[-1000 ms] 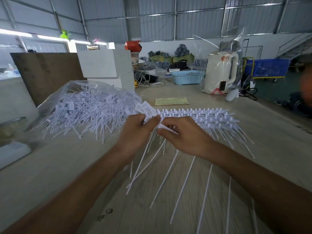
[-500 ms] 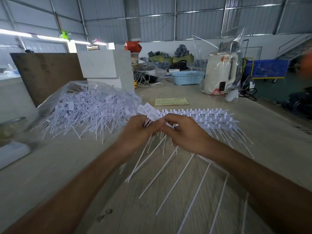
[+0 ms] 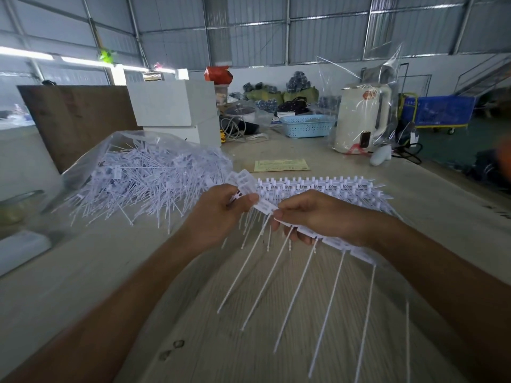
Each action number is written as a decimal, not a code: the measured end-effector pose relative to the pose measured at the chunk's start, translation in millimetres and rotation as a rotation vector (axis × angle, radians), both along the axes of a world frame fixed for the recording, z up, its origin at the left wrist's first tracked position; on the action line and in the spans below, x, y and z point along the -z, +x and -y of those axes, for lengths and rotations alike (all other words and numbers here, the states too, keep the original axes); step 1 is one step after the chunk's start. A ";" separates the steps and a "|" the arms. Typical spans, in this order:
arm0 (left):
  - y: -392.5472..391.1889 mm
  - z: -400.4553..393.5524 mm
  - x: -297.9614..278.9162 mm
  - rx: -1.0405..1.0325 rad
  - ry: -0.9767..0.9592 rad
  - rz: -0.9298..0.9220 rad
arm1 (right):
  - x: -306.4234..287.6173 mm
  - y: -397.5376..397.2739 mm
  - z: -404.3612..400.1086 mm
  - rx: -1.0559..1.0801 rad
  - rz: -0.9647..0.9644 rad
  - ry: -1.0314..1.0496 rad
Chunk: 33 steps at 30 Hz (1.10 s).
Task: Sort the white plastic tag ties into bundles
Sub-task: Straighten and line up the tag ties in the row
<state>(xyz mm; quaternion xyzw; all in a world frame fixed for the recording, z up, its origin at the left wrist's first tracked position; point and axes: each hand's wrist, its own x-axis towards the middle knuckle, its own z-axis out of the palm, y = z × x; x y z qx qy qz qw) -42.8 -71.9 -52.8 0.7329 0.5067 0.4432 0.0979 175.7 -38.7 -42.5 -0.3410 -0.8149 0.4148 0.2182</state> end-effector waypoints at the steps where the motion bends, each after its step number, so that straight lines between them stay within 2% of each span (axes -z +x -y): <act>1: -1.9 -2.3 0.0 -0.017 0.010 -0.049 | -2.4 2.1 0.7 -0.014 0.014 0.027; 5: -7.6 -6.0 -0.3 -0.155 0.032 -0.265 | -8.6 2.5 4.2 -0.048 0.047 0.127; 9: -2.1 7.8 -5.1 -0.293 0.212 -0.433 | -10.9 0.4 4.7 -0.084 0.043 0.146; 11: 1.7 12.5 -5.7 -0.357 0.385 -0.567 | -11.7 2.4 3.8 -0.100 0.029 0.137; 13: 3.2 15.1 -6.4 -0.334 0.525 -0.648 | -12.7 4.7 2.1 -0.112 0.033 0.125; 15: 0.9 13.7 -6.9 -0.291 0.509 -0.729 | -15.0 10.1 -1.4 -0.120 0.088 0.089; 18: -16.5 7.7 -7.6 -0.233 0.493 -0.787 | -17.4 26.7 -3.5 -0.229 0.311 -0.010; 20: -28.6 5.4 -9.9 -0.276 0.393 -0.653 | -15.2 32.9 -3.7 -0.288 0.344 -0.047; 22: -31.3 0.4 -5.1 -0.257 0.189 -0.365 | -12.2 33.2 -4.7 -0.227 0.262 -0.028; 25: -11.8 -2.7 -0.7 -0.131 0.031 -0.030 | -11.3 27.2 -4.5 -0.147 0.159 0.010; 27: 4.0 1.8 0.3 -0.009 -0.051 0.120 | -10.3 19.9 -2.2 -0.146 0.120 0.021; 29: 16.1 6.0 3.0 0.096 -0.125 0.185 | -7.4 11.0 0.4 -0.135 0.076 0.032; 33: 27.9 6.5 6.9 0.093 -0.013 0.035 | 1.3 -4.3 4.7 -0.060 -0.002 0.134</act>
